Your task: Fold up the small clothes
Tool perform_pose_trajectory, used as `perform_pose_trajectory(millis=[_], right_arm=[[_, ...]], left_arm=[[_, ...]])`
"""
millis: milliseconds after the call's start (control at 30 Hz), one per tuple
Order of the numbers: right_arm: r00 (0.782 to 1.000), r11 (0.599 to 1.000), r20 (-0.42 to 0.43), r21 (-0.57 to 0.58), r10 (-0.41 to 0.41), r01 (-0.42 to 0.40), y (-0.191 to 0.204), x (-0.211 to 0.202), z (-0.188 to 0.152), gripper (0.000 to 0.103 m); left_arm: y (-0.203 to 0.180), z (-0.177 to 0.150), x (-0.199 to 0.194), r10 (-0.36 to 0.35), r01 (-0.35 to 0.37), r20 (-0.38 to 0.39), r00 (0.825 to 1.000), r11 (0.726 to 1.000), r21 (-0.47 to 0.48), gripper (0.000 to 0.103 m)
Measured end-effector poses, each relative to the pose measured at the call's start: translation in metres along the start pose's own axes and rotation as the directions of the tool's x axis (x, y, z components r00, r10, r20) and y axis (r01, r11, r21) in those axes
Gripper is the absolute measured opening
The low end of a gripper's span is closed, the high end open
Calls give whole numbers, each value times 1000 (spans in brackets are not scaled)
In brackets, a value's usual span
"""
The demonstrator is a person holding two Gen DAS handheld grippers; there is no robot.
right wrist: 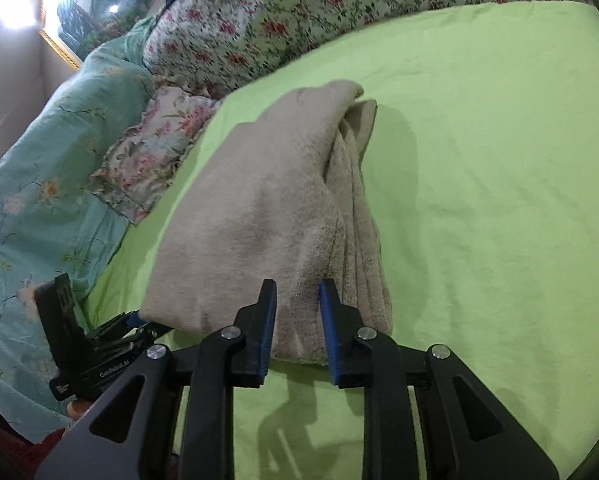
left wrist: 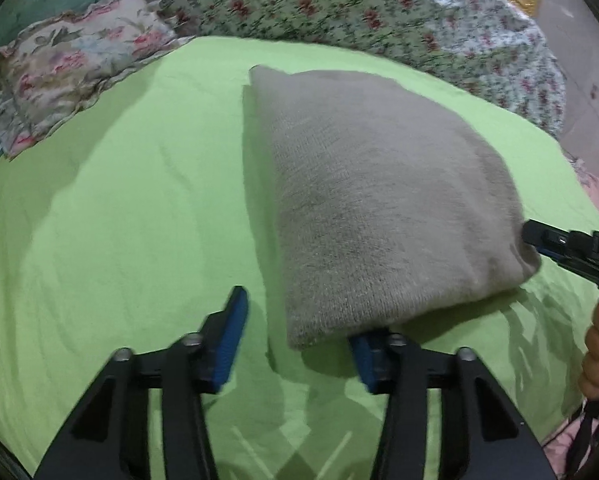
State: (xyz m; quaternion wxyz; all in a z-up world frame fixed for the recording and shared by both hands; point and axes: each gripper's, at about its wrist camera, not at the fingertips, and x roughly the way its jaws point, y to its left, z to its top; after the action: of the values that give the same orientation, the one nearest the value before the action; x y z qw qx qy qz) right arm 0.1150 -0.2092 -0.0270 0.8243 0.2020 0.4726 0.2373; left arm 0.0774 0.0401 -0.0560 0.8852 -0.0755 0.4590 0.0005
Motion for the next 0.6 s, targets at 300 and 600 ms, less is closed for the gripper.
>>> perform_pose_trajectory(millis=[300, 600], right_arm=[[998, 996, 53, -82, -20, 24, 10, -22, 11, 8], [998, 998, -54, -59, -32, 29, 4, 14, 6, 11]], left_arm=[[-5, -3, -2, 15, -15, -2, 1000, 1000, -8, 27], [-1, 0, 1, 17, -17, -12, 1000, 1000, -8, 27]])
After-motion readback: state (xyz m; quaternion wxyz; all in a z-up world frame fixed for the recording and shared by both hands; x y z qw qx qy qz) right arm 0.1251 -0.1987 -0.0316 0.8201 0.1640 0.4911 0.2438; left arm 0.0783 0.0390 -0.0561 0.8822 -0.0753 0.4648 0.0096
